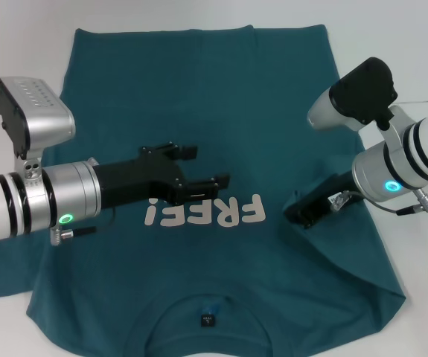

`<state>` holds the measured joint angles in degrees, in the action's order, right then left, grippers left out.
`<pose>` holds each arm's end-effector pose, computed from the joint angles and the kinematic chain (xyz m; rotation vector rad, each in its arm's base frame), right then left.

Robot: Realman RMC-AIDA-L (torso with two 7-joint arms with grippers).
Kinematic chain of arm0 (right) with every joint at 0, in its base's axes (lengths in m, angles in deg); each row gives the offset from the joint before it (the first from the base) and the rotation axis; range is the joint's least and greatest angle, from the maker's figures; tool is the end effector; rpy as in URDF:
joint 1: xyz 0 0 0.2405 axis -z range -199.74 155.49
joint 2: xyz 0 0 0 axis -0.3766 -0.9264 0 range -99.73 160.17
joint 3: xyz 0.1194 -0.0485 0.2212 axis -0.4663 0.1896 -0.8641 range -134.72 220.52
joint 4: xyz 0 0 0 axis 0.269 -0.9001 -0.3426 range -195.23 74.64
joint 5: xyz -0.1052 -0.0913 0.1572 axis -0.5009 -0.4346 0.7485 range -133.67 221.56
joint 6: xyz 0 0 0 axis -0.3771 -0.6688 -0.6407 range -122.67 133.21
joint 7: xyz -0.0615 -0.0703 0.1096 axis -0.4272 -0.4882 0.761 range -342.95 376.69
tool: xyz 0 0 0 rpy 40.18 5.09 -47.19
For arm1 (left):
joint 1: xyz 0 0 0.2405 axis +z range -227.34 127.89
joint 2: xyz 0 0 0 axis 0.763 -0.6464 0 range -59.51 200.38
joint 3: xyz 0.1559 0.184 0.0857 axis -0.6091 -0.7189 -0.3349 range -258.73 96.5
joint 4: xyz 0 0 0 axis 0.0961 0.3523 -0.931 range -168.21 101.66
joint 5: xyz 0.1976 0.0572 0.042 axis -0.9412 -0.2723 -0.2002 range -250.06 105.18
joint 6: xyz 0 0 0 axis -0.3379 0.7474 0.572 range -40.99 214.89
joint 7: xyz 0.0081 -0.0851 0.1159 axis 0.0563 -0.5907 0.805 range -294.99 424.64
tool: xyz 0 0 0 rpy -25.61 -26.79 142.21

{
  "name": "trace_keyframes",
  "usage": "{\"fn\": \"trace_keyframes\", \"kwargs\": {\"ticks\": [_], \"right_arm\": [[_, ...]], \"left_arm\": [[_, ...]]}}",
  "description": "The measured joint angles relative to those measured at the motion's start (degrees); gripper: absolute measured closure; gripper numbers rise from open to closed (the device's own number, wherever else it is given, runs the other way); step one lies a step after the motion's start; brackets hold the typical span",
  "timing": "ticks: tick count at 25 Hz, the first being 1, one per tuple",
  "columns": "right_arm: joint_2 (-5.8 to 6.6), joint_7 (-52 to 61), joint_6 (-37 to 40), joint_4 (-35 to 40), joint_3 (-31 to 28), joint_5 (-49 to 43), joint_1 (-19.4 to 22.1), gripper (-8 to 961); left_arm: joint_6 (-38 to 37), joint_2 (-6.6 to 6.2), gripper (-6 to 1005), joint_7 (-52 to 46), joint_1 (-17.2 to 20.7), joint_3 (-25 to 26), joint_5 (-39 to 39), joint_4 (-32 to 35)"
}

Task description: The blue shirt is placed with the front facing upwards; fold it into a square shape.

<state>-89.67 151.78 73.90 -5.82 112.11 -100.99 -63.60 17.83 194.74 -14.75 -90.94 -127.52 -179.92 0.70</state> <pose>0.2054 0.4052 -0.0240 -2.5377 0.9194 -0.2379 -0.1893 0.3916 -0.0514 -2.6216 -0.5456 -0.7008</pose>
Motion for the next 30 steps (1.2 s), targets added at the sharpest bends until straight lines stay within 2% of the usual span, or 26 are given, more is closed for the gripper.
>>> {"fn": "trace_keyframes", "kwargs": {"ticks": [30], "right_arm": [[-0.16,-1.3,-2.4,-5.4,2.6,2.4,-1.4,897]], "left_arm": [[0.0,0.05,125,0.3,0.1,0.0,0.8,-0.6]]}}
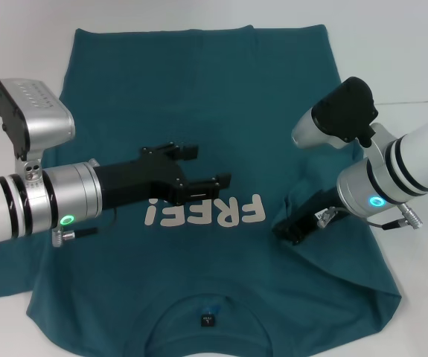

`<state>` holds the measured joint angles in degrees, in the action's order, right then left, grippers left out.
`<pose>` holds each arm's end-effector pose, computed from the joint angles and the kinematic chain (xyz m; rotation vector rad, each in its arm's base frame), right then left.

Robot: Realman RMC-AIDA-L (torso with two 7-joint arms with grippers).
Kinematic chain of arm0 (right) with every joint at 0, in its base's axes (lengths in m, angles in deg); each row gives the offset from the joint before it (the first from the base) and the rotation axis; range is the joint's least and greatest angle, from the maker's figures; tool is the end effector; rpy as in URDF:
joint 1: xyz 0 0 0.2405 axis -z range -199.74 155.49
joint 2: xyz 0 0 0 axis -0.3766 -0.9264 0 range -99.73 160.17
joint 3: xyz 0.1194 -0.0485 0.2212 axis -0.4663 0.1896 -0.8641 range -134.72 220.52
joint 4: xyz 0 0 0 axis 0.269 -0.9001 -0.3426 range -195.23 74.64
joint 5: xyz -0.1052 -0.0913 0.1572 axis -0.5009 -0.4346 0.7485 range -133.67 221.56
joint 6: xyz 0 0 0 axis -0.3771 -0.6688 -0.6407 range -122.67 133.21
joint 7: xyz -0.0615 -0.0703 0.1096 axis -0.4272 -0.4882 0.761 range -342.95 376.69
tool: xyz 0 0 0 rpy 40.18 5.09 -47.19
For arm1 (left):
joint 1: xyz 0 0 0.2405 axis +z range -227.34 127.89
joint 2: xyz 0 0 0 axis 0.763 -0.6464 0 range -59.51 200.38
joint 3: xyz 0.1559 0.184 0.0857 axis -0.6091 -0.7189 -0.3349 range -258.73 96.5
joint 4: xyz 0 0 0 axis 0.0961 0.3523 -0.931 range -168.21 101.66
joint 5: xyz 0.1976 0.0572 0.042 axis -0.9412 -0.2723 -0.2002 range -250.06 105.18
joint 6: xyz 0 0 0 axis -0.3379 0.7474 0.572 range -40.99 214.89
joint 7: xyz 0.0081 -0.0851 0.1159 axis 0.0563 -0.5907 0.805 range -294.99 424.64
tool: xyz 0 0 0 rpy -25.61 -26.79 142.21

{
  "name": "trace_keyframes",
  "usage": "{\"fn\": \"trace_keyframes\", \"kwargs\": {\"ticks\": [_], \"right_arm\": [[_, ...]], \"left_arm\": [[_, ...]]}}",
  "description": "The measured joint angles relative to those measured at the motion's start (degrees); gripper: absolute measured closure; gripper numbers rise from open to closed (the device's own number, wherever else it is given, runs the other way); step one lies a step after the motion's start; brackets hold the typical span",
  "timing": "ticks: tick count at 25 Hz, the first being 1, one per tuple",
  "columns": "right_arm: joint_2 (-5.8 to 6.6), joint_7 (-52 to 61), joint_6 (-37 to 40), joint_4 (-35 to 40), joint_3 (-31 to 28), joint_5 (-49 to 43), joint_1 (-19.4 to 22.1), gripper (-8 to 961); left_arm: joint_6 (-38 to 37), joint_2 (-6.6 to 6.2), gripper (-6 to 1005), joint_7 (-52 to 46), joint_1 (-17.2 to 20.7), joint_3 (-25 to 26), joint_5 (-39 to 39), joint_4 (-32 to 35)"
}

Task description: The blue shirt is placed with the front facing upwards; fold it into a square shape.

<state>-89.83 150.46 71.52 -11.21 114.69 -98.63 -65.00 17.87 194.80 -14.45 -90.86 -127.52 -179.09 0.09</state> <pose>0.2077 0.4007 -0.0449 -2.5873 0.9252 -0.2594 -0.1895 0.3907 -0.0528 -2.6160 -0.5576 -0.7174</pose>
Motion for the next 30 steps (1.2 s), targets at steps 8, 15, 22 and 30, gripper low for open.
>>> {"fn": "trace_keyframes", "kwargs": {"ticks": [8,15,22,30], "right_arm": [[0.3,0.9,-0.3,-0.2,-0.1,-0.3,0.0,894],[0.59,1.6,-0.2,0.6,-0.6,-0.3,0.6,829],[0.53,1.3,0.3,0.8,-0.7,-0.3,0.6,682],[0.54,-0.2,2.9,5.1,-0.6,-0.3,2.0,234]], "left_arm": [[0.0,0.0,125,0.1,0.0,0.0,0.1,-0.2],[0.0,0.0,124,0.1,0.1,0.0,0.1,-0.2],[-0.3,-0.14,124,0.1,0.1,0.0,0.0,-0.1],[-0.5,-0.29,125,0.1,0.4,0.0,0.0,0.0]]}}
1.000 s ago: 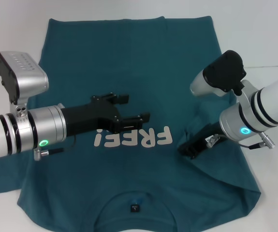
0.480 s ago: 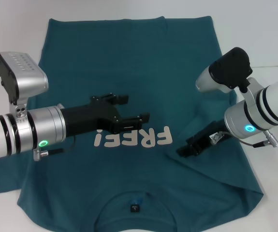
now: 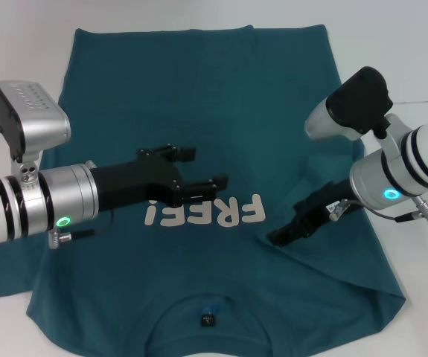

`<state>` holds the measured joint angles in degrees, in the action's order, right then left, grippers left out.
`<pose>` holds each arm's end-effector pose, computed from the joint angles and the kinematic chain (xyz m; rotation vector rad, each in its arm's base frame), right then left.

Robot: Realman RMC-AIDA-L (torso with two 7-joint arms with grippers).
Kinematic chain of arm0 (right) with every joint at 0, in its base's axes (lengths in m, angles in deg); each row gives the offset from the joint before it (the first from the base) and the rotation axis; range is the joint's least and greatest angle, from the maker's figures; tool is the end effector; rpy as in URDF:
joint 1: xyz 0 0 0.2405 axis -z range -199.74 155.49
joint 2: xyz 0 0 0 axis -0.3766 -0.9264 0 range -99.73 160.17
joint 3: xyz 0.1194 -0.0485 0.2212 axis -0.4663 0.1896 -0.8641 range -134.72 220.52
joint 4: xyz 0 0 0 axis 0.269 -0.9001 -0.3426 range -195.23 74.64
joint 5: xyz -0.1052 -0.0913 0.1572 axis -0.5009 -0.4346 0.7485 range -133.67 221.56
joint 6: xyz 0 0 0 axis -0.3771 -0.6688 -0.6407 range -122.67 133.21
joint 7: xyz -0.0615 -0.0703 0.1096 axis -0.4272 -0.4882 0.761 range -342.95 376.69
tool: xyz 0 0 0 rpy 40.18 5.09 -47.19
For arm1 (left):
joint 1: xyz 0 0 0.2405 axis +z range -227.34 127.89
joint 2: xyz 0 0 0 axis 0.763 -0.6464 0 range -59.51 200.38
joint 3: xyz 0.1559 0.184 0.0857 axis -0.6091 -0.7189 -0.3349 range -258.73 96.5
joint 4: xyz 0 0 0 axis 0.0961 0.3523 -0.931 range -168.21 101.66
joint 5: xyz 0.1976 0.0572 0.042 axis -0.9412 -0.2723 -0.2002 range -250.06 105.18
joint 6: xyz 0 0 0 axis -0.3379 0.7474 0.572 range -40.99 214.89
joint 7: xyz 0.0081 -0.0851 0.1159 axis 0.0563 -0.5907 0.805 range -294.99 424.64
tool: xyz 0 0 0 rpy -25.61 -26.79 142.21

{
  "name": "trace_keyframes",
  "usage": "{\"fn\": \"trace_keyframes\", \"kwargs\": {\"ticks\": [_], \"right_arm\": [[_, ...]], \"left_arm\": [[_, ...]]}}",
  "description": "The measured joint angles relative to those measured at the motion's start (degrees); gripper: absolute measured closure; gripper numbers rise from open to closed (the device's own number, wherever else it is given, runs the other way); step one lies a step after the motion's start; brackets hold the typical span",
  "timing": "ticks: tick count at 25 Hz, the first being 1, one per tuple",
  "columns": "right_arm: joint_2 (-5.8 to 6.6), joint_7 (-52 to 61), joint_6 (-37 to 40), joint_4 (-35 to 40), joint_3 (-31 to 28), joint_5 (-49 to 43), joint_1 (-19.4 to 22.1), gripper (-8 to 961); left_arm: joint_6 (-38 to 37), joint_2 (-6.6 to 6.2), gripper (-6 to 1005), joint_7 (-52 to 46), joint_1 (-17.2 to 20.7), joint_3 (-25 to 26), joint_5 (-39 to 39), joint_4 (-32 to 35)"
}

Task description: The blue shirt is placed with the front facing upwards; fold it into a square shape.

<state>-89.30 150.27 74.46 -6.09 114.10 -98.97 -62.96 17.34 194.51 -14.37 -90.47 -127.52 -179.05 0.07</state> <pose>0.2063 0.3994 -0.0289 -2.5820 0.8965 -0.2499 -0.1924 0.3893 -0.0509 -2.6180 -0.5597 -0.7173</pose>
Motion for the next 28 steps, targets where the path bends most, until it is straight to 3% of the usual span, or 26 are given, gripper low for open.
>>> {"fn": "trace_keyframes", "kwargs": {"ticks": [6,11,15,18,19,22,28], "right_arm": [[-0.15,-1.1,3.5,8.7,-0.2,0.6,3.9,23],[-0.12,-2.2,7.0,15.8,-2.8,3.4,7.8,23],[-0.02,-5.2,11.3,17.2,-8.9,5.5,9.5,23],[0.0,-10.2,15.7,17.8,-17.7,8.3,11.3,22],[0.0,-10.2,15.7,17.8,-17.7,8.3,11.3,22],[0.24,-15.1,19.9,17.7,-25.2,11.3,12.6,22],[1.27,-25.8,32.8,15.8,-36.0,20.3,15.3,22]], "left_arm": [[-0.1,-0.12,125,0.0,0.2,0.0,0.0,0.1],[-0.1,-0.18,125,0.0,0.4,0.0,0.0,0.1],[-0.1,-0.17,125,-0.2,0.5,0.0,0.0,0.2],[-0.1,-0.16,125,-0.3,0.6,0.1,0.0,0.2],[-0.1,-0.15,125,-0.4,0.6,0.1,0.0,0.2],[-0.1,-0.16,125,-0.5,0.7,0.4,0.0,0.2],[-0.1,-0.15,124,-0.8,0.8,0.6,0.9,0.0]]}}
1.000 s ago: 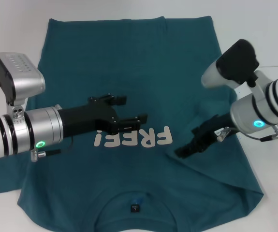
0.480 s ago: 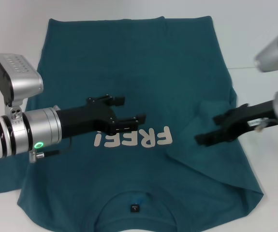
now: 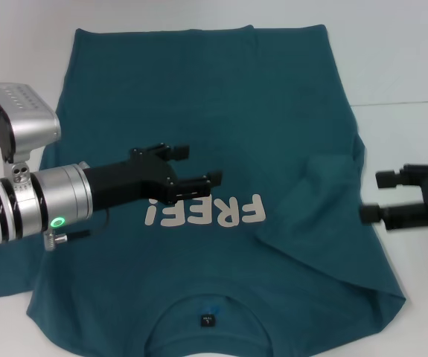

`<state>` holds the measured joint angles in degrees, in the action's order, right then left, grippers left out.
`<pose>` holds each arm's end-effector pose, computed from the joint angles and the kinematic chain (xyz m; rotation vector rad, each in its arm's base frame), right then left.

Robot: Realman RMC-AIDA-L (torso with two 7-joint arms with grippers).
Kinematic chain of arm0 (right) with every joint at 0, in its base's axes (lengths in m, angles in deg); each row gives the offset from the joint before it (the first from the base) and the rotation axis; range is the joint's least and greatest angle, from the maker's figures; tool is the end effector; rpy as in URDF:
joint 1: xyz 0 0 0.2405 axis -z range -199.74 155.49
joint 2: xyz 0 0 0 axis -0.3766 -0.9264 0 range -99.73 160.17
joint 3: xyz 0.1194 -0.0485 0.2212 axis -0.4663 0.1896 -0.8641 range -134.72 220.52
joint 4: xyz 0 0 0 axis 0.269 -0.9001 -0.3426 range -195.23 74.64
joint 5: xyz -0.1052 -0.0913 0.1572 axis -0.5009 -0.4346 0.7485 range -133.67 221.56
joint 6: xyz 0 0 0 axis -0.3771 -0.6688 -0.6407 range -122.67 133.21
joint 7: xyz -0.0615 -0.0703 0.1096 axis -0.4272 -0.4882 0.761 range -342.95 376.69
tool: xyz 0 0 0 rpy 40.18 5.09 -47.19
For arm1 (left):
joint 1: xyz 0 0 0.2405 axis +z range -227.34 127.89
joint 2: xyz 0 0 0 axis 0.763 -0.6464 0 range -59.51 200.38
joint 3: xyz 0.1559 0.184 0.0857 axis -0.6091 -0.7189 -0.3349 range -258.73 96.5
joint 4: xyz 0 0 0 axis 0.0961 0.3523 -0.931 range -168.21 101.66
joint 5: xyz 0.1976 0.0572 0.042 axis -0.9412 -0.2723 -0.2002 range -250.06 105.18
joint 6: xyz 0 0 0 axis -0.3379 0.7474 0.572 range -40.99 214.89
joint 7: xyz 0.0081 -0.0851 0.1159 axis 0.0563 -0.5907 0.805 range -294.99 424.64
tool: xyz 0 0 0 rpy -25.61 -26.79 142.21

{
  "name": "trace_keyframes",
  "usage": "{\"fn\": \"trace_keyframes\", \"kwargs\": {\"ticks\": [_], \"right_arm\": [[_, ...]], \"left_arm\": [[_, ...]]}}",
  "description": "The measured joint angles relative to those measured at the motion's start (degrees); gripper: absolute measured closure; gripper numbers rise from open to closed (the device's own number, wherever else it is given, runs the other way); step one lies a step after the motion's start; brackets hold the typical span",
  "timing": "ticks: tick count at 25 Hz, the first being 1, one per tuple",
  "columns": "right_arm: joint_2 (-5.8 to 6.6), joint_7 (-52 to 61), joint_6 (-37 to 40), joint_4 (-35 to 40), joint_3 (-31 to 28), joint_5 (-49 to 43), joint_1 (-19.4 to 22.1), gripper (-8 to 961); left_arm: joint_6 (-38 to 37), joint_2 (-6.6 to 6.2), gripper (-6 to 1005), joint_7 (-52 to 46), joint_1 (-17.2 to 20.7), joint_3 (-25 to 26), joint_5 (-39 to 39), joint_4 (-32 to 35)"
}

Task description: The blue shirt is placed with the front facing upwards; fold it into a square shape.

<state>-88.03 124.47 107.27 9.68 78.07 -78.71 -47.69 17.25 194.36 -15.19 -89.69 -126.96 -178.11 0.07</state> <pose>0.2525 0.3197 0.0992 -2.6296 0.8290 0.4509 -0.1973 0.3886 -0.0472 -2.5898 -0.6033 -0.7417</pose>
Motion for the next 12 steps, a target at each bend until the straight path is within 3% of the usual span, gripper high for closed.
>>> {"fn": "trace_keyframes", "kwargs": {"ticks": [5,12], "right_arm": [[-0.81,-13.4,6.3,-0.8,-3.0,2.8,4.0,27],[-1.28,-25.7,6.4,-5.6,-6.3,4.7,6.9,29]], "left_arm": [[0.1,0.0,124,-1.7,0.1,0.0,0.5,-0.1],[0.5,-0.06,124,-6.5,0.3,0.1,0.3,0.5]]}}
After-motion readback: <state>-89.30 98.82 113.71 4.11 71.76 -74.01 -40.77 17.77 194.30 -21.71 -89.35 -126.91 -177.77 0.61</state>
